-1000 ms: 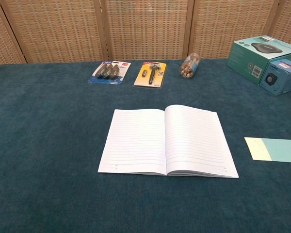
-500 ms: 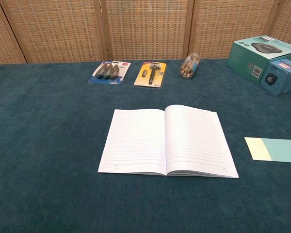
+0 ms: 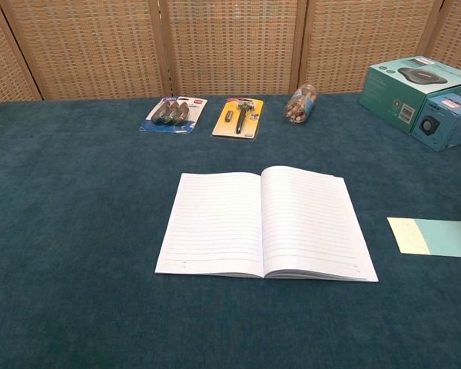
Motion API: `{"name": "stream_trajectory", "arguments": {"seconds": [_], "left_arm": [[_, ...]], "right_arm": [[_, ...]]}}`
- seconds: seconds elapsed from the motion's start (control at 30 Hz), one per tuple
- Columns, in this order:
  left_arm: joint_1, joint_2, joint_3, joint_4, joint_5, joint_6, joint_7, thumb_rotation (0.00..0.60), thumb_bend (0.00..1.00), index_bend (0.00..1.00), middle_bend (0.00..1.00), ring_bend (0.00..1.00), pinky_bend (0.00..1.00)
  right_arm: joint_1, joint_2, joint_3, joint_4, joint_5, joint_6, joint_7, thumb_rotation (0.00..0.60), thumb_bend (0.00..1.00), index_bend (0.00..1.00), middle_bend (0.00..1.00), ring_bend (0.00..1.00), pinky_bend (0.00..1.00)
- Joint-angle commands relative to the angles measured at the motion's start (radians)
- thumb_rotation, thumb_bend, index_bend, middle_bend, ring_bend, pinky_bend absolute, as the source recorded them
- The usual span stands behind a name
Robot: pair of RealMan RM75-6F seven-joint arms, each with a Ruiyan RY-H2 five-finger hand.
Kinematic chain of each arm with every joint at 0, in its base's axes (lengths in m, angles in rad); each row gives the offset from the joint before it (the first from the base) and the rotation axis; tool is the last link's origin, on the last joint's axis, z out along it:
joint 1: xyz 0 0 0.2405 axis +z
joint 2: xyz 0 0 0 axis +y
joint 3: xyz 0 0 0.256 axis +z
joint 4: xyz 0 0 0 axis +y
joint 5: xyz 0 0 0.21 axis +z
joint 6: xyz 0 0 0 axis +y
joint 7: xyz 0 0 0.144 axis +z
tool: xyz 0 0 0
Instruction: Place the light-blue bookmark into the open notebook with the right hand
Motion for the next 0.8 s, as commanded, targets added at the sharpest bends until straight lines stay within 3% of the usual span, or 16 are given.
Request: {"name": "stream_trajectory", "arguments": {"seconds": [0.03, 0.23, 0.8], "left_arm": [[-0.002, 0.000, 0.003, -0.003, 0.000, -0.005, 0.006, 0.600, 0.00, 0.00, 0.00, 0.00, 0.00], [0.002, 0.000, 0.008, -0.009, 0.009, 0.002, 0.010, 0.600, 0.00, 0.00, 0.00, 0.00, 0.00], [0.006, 0.003, 0.011, -0.003, 0.013, 0.007, -0.004, 0.600, 0.00, 0.00, 0.00, 0.00, 0.00]], "right_arm": [[0.011, -0.029, 0.017, -0.018, 0.070, -0.038, -0.063, 0.600, 0.00, 0.24, 0.00, 0.00, 0.00], [0.021, -0.050, 0.031, -0.061, 0.185, -0.086, -0.172, 0.600, 0.00, 0.24, 0.00, 0.00, 0.00], [0.064, -0.132, 0.011, -0.017, 0.302, -0.120, -0.474, 0.600, 0.00, 0.24, 0.00, 0.00, 0.00]]}}
